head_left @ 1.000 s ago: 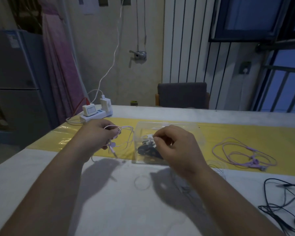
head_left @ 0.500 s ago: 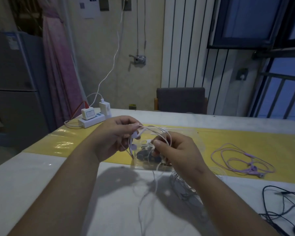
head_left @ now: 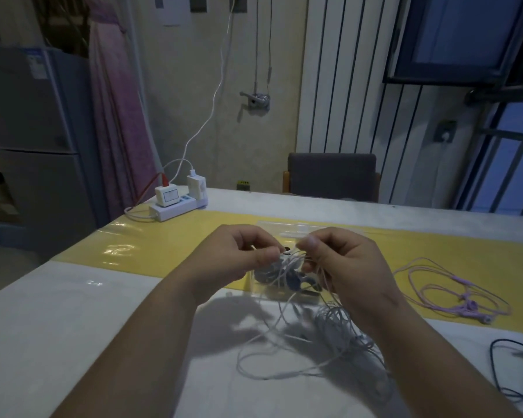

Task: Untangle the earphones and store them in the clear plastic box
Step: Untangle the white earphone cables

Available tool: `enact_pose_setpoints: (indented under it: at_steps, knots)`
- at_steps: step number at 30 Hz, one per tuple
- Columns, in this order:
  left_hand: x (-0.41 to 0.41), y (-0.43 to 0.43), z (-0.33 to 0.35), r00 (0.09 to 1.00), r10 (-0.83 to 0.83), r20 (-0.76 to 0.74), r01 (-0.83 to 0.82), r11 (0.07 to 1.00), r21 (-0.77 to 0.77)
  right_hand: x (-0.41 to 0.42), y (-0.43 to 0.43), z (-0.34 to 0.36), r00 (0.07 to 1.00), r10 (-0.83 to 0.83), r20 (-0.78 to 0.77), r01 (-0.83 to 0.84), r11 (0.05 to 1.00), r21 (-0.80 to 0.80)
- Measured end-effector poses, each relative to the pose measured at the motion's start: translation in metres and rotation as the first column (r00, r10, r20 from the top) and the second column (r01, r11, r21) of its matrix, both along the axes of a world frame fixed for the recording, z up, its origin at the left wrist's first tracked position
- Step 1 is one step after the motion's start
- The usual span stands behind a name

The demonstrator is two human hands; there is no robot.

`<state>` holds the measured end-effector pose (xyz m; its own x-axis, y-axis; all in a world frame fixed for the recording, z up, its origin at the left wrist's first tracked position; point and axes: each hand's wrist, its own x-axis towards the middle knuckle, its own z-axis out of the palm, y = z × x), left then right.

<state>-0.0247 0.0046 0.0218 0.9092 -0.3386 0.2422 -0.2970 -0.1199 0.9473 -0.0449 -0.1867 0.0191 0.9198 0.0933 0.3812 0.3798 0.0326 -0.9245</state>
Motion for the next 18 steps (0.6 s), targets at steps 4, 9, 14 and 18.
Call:
enact_pose_setpoints:
  at_steps: [4,9,14,18]
  knots:
    - [0.0006,-0.0015,-0.002,0.999,-0.032,0.018,0.03,0.994,0.103,-0.0007,0.0008,0.0013,0.999,0.037,-0.037,-0.034,0.996,0.088]
    - [0.0003,0.0009,-0.0002,0.995,-0.076,0.061,0.076,0.997,0.011,-0.0025,-0.0019,0.0013,0.995,0.097,-0.033,-0.094,0.991,0.096]
    - [0.0061,0.0028,-0.0037,0.998,-0.03,0.057,0.039,0.987,-0.153,-0.0001,-0.0044,-0.0007,0.991,0.133,0.006,-0.133,0.99,0.047]
    - [0.0074,0.0016,-0.0053,0.998,-0.029,0.053,0.037,0.986,-0.16,-0.0027,-0.0053,-0.0004,0.986,0.165,0.02,-0.166,0.986,0.027]
